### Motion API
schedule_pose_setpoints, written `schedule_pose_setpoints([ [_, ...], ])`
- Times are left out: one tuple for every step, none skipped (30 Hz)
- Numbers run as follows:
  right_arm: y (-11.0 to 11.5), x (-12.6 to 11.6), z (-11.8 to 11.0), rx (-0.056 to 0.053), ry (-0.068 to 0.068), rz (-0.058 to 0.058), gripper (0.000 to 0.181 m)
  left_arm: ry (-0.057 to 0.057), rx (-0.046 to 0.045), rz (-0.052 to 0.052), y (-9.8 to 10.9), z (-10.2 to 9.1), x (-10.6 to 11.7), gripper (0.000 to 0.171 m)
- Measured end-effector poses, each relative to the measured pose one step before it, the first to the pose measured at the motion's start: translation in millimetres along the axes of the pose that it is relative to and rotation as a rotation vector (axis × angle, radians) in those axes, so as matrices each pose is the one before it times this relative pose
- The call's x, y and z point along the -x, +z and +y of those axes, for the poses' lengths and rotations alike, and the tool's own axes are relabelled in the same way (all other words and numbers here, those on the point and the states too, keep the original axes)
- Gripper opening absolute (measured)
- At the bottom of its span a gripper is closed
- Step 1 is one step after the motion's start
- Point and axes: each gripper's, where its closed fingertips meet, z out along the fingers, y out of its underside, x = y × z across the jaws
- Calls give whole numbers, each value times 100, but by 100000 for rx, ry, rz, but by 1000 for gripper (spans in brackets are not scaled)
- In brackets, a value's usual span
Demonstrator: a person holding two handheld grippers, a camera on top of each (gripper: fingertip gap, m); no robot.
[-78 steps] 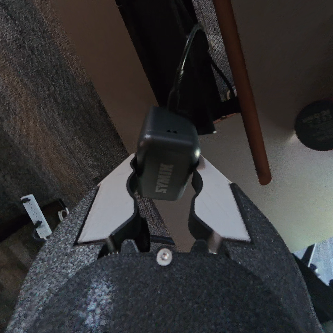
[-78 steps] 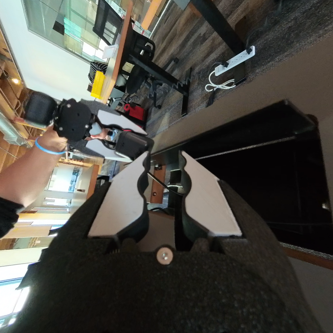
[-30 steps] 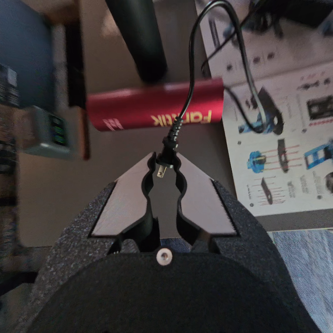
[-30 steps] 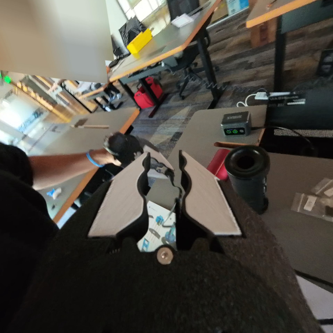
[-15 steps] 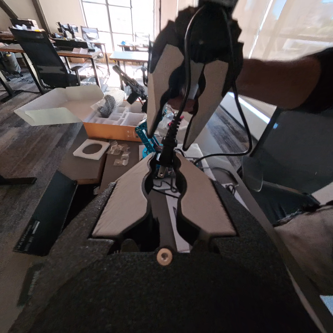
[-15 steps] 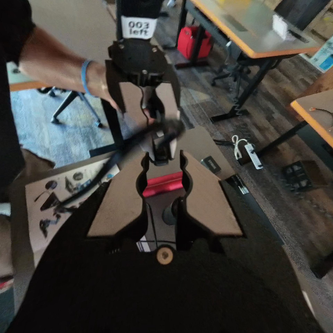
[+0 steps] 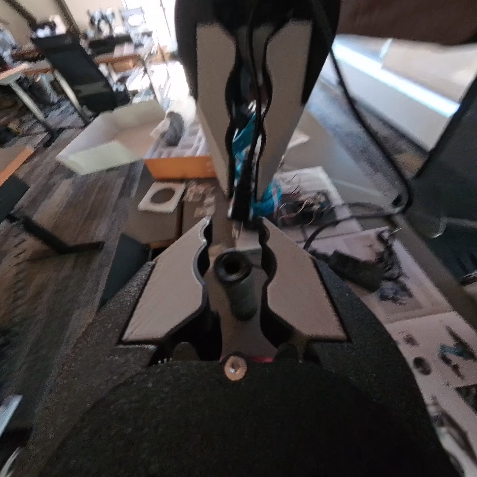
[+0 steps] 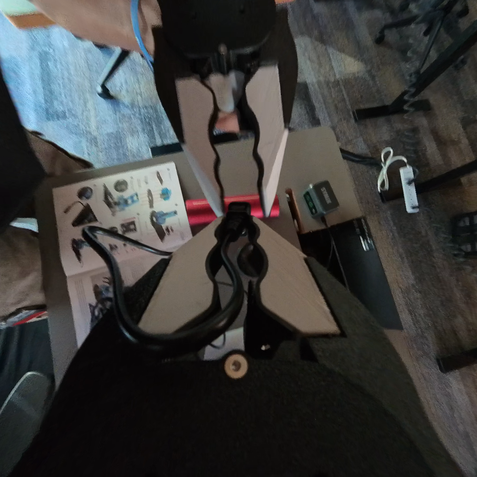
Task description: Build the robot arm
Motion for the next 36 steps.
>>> schedule_pose_setpoints([
  [-140, -1227, 970, 4706, -438, 3853, 14, 866, 4790, -4643, -392, 1389, 1382, 35],
  [-405, -1700, 870, 3923, 0, 5211, 14, -1428, 3282, -5672, -594, 1581, 1726, 35],
  [-465, -2155, 587, 2587, 953, 5752, 14, -4710, 1550, -4212, -585, 1760, 1671, 35],
  [-351, -2630, 157, 703, 784, 7331, 14, -7111, 1467, -3732, -364, 2137, 1763, 34],
  [50, -2890, -65, 210, 924, 7844, 13, -7630, 2425, -5219, -51, 2527, 2103, 34],
  [626, -3008, -78, -100, 916, 8408, 14, -7552, 1644, -5777, 266, 2454, 2160, 35],
  [1346, -2618, 221, 129, 421, 7182, 14, -7915, -921, -4757, 451, 1893, 1931, 35],
  [2073, -1555, 700, 380, -1035, 2769, 14, -7397, -2889, -4158, 489, 1332, 1739, 35],
  [2652, -381, 1413, 1773, -3972, -2346, 14, -6148, -3439, -3766, 491, 1047, 1527, 35],
  [2930, -314, 2164, 4085, -4788, -960, 14, -6028, -2803, -2470, 446, 858, 1194, 35],
  [2965, 182, 2664, 6859, -1332, -2882, 14, -6081, -2446, -397, 310, 597, 732, 36],
  [2806, 1090, 2322, 5537, -464, -8112, 15, -5403, -3176, 688, 102, 317, 463, 36],
  [2581, 642, 1771, 1907, -1589, -5130, 15, -4490, -4110, -452, -139, 152, 551, 36],
  [2363, 645, 1673, 1085, -2088, -5098, 14, -3118, -4884, -2022, -337, 47, 748, 35],
  [2082, 905, 1577, 1643, -221, -7457, 14, -1556, -5125, -3129, -448, 8, 892, 35],
  [1805, 651, 1048, 425, 756, -6544, 14, -105, -4445, -3899, -486, 63, 1018, 35],
  [1593, 225, 735, 7, -1483, -3724, 14, 689, -3741, -4005, -441, 103, 1042, 35],
  [1393, 73, 689, 1265, -2539, -2799, 14, 429, -3001, -2962, -347, 139, 872, 35],
  [1207, 7, 441, 1922, -2004, -2640, 14, -492, -1972, -1619, -240, 171, 651, 35],
  [1136, 250, 31, 903, -1046, -4128, 15, -1239, -1259, -376, -137, 214, 384, 35],
  [1138, 351, 115, 1553, -2234, -4083, 15, -1227, -774, 55, -98, 306, 223, 35],
  [1155, 170, 588, 4128, -3256, -2569, 15, -669, -540, -336, -83, 431, 184, 35],
  [1075, 263, 360, 2306, -2725, -2776, 15, -401, -549, -685, -88, 495, 153, 35],
  [927, 479, -145, -1278, 23, -4066, 15, -285, -553, -659, -92, 476, 98, 35],
  [776, 48, -76, -818, 249, -1465, 15, 41, -767, -629, -106, 367, 54, 35],
  [658, -209, 101, 84, -1074, 518, 15, 282, -914, -217, -91, 195, -22, 35],
  [663, -17, 241, 558, -4, -1015, 15, 337, -725, 109, -55, 25, -83, 35],
  [654, 39, 183, 263, 575, -1217, 15, 690, -657, -325, -16, -129, -11, 34],
  [565, -32, 77, -260, -376, -257, 15, 950, -753, -226, 24, -187, -42, 34],
  [507, 126, 228, 593, -135, -1251, 14, 1001, -284, 112, 85, -121, -80, 34],
  [413, 332, 289, 881, 640, -2560, 14, 951, 446, 395, 145, 38, -130, 34],
  [217, 38, 100, -673, 908, -667, 14, 642, 1001, 618, 183, 170, -152, 34],
  [-4, -101, -74, -2336, 1402, 30, 14, 188, 1123, 816, 184, 220, -165, 34],
  [-23, -227, 115, -1256, 963, 1118, 14, 51, 695, 949, 143, 158, -201, 34],
  [5, -67, 137, -914, 146, 442, 14, 221, 504, 764, 127, 135, -166, 34],
  [13, -12, 6, -996, 819, 63, 14, 318, 776, 540, 119, 158, -122, 34],
])
